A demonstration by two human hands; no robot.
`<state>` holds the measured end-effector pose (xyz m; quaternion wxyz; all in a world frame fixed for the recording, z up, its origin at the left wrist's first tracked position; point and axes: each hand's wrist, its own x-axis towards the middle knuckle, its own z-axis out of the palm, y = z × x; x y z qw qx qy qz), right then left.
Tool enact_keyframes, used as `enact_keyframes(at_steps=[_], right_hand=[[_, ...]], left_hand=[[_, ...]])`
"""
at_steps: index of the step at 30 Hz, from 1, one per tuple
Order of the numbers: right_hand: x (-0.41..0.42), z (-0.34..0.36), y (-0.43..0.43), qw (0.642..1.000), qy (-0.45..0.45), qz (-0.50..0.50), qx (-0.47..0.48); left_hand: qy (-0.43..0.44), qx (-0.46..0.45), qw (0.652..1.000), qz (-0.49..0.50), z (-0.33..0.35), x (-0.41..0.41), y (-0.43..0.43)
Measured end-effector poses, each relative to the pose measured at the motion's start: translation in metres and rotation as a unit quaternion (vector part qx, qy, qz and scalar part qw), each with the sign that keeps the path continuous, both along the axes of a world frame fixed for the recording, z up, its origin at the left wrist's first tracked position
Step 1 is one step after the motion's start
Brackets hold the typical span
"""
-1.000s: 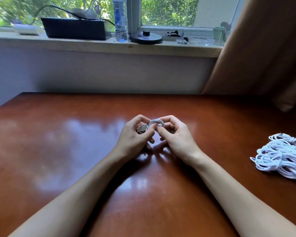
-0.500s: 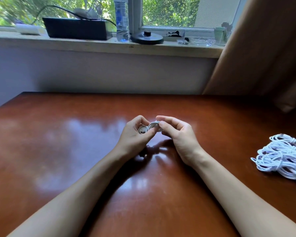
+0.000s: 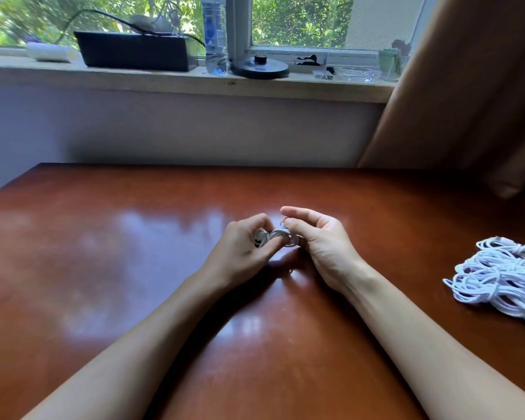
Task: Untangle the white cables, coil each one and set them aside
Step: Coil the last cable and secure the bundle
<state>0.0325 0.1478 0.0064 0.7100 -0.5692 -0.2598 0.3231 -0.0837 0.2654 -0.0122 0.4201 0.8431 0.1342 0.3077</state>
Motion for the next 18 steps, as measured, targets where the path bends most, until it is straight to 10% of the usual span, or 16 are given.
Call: enact_keyframes(at_steps=[10,18], right_hand=[[0.0016,0.0015,-0.0001,0.998,0.021,-0.038,0.034],[0.0015,0.003,-0.0034,0.931,-0.357,-0.038,-0.065]], left_hand=[[-0.002,-0.004,1.0,-0.016,0.0016,0.0013,0.0013],[0.001,-0.006,0.999,0.049,-0.0033,0.0011,0.0078]])
